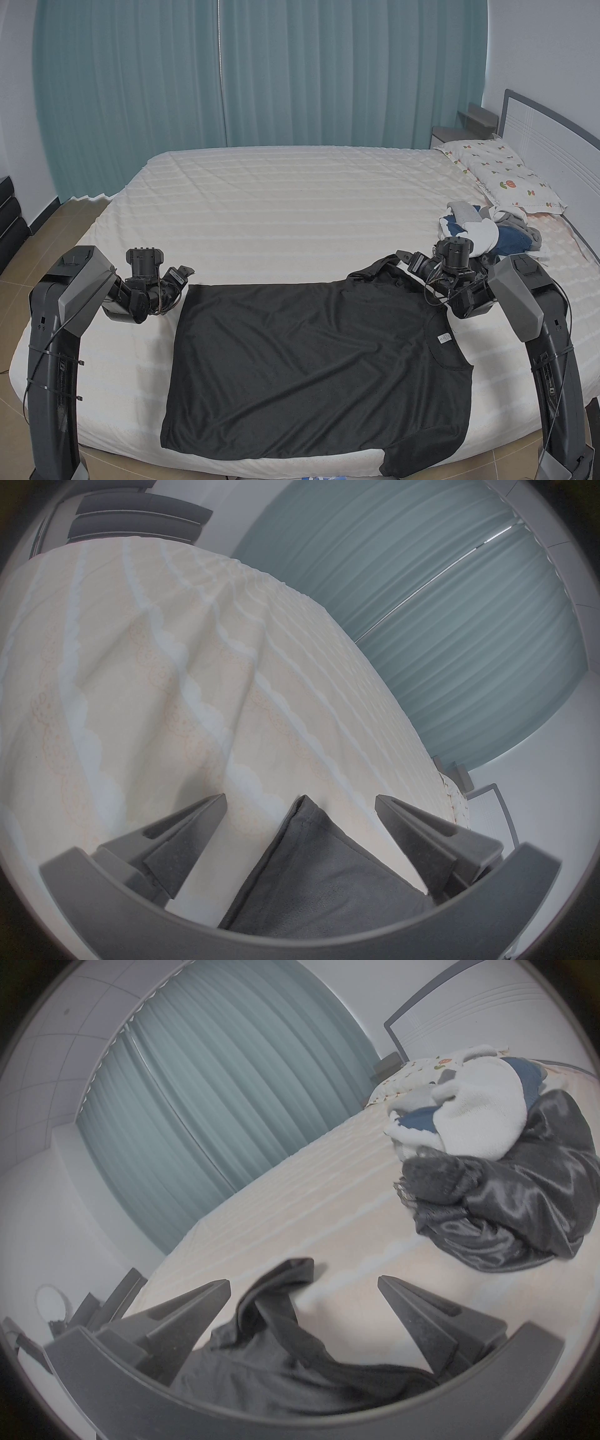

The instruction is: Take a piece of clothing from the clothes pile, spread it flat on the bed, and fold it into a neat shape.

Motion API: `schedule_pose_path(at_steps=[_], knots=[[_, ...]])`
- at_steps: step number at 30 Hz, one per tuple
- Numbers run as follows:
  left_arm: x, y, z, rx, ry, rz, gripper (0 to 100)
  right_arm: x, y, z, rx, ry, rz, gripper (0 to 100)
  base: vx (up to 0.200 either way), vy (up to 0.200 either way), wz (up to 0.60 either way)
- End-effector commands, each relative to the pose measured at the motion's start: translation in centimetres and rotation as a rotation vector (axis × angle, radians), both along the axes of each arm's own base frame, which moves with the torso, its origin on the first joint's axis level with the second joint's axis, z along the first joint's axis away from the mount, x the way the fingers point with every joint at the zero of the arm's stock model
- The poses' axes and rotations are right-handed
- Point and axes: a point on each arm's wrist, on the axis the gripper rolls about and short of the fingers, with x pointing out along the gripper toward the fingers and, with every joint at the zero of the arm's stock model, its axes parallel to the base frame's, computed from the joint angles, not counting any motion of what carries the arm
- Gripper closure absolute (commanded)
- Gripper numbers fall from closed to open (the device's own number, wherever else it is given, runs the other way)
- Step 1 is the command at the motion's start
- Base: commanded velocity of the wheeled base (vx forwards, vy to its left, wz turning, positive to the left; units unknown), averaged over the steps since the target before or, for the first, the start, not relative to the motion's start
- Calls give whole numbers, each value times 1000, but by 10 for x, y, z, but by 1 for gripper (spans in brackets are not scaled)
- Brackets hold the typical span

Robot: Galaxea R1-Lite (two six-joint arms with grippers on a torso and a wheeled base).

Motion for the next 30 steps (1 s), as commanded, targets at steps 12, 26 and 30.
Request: schedule_pose_path(at_steps=[12, 26, 30], knots=[[0, 0, -1, -1, 1, 0, 0, -15, 7, -22, -67, 49, 103, 100, 0, 0, 0], [1, -1, -2, 1, -2, -6, 0, -6, -20, -10, -62, -11, 34, 100, 0, 0, 0], [2, -2, -1, -2, -8, -16, 0, -6, -21, -15, -62, -8, 22, 100, 0, 0, 0]])
